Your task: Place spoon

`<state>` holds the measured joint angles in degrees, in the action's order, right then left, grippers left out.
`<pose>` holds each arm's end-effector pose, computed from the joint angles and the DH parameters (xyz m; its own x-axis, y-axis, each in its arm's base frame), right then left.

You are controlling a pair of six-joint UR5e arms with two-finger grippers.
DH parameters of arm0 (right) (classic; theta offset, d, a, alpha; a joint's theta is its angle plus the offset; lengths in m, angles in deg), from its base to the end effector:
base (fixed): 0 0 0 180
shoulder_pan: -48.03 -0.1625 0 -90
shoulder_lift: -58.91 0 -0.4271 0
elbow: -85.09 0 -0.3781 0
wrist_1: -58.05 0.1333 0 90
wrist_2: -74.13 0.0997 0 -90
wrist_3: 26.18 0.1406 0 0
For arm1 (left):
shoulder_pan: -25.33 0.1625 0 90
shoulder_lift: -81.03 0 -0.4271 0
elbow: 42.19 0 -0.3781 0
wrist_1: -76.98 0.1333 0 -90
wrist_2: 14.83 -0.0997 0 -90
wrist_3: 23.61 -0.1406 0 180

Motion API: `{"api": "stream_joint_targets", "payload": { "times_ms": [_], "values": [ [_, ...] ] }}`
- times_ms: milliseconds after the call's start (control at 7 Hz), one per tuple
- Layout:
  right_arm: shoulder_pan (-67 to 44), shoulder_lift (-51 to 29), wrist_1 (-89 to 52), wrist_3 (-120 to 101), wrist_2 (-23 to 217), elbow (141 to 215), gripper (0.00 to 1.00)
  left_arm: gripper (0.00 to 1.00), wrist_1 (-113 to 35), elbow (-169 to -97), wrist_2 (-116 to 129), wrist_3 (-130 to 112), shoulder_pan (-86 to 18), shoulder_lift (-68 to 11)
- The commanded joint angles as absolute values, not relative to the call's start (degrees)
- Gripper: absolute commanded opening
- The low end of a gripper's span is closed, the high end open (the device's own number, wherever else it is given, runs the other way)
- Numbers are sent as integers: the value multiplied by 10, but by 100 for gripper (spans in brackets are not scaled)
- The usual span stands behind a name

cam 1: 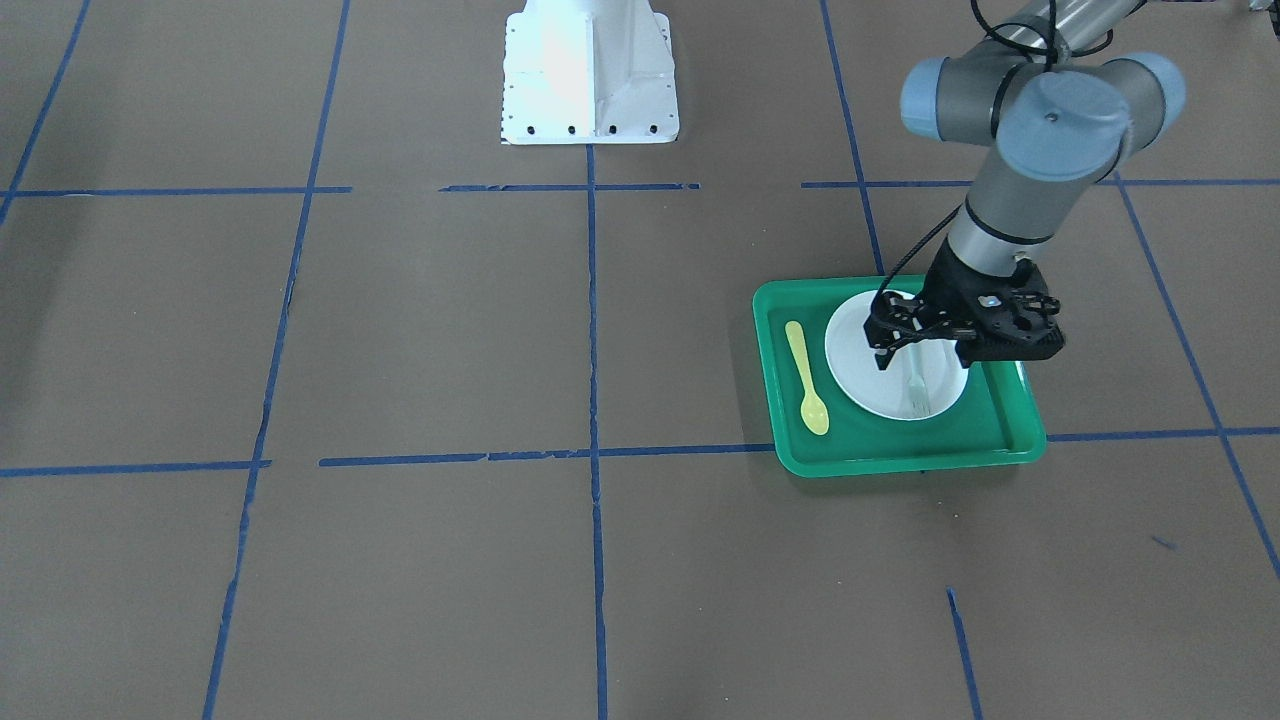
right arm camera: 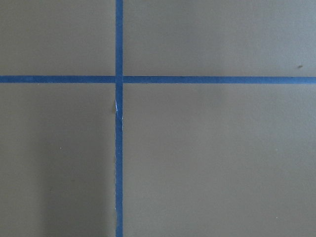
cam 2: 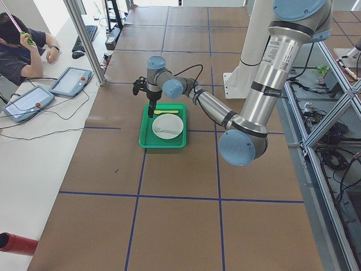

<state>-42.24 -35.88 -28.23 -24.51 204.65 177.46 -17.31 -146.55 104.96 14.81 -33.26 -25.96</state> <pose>0.0440 -0.4440 0.7087 0.7598 0.0180 0.6499 -0.0269 0.9996 0.0037 0.2585 -0.5450 0.4153 0.7253 0.1169 -0.6784 0.0347 0.9780 0.2056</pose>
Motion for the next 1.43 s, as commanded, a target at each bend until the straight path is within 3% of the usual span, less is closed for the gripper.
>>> {"api": "stream_joint_targets", "payload": {
  "times_ms": [0,571,1286],
  "values": [
    [-422,-359,-282,-245,2046,1775,100,100,-95,-1473,1094,-66,-462,-199],
    [-422,-359,-283,-245,2046,1775,100,100,-83,-1434,1193,-314,-662,-38],
    [-422,-358,-282,-245,2046,1775,100,100,-84,-1441,1198,-325,-667,-21]
  ]
}}
